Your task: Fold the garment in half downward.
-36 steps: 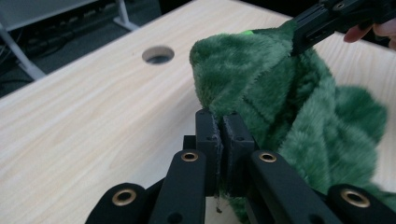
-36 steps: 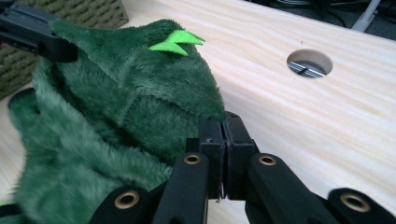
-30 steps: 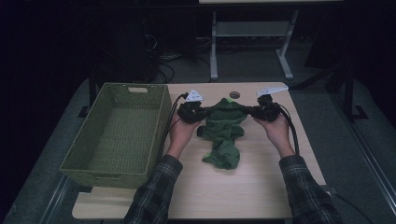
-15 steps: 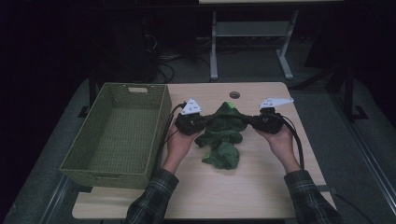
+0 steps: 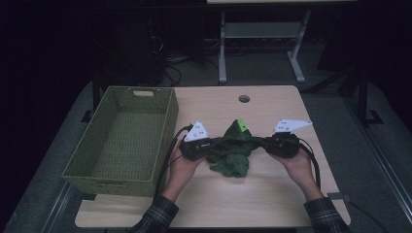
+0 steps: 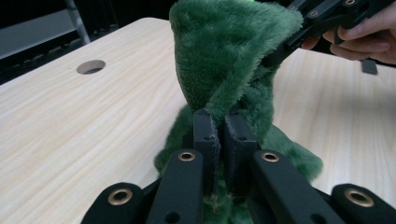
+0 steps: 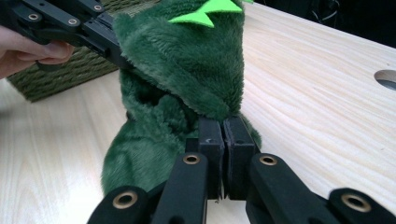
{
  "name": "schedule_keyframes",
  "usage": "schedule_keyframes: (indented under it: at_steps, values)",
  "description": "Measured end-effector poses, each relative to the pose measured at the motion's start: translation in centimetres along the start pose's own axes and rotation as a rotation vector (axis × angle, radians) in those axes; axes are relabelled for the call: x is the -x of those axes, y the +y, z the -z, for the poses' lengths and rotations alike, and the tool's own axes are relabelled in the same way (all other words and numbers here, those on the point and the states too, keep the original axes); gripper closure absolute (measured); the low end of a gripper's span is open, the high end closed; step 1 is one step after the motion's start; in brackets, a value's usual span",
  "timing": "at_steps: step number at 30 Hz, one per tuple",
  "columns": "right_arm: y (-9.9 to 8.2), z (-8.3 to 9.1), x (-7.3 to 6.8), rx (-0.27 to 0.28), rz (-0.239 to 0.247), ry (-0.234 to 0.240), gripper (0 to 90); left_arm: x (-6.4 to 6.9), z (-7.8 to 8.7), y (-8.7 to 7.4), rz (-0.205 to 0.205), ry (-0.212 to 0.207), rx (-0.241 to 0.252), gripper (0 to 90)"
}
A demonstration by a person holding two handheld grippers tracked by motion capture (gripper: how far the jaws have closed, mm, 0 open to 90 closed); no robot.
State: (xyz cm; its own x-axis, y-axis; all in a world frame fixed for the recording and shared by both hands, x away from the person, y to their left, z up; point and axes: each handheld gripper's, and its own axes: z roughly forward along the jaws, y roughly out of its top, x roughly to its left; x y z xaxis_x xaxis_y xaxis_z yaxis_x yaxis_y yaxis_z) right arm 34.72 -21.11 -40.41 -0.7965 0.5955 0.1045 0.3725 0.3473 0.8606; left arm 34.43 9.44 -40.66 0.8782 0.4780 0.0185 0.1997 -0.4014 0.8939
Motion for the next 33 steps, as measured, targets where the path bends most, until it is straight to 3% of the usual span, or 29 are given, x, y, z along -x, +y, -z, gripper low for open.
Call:
schedule_keyframes:
  at_steps: [2,13,17,20,27,30,33]
  values:
    - [-0.3,-0.1,-0.5,-0.026,0.000,0.028,87.5,0.4,0.1,-0.5,-0.002,-0.009,-0.004,85.1]
    - [-2.2,0.0,-2.5,-0.073,0.026,0.078,87.3,2.2,0.6,-2.9,-0.022,-0.044,-0.023,85.1]
    - [-2.8,0.0,-3.1,-0.084,0.041,0.098,87.3,2.9,0.5,-3.9,-0.038,-0.053,-0.050,85.1]
    - [-3.6,-0.3,-3.8,-0.131,0.051,0.111,87.2,3.3,0.4,-4.7,-0.053,-0.053,-0.088,85.1]
    - [-5.1,-0.9,-4.1,-0.185,0.052,0.138,87.3,3.7,0.0,-5.8,-0.047,-0.079,-0.134,85.6]
    - [-5.7,-1.3,-4.3,-0.213,0.054,0.140,87.2,3.8,-0.2,-6.1,-0.063,-0.082,-0.162,85.9]
    - [-6.1,-1.9,-4.3,-0.252,0.054,0.145,87.2,3.9,-0.6,-6.5,-0.082,-0.088,-0.214,86.0]
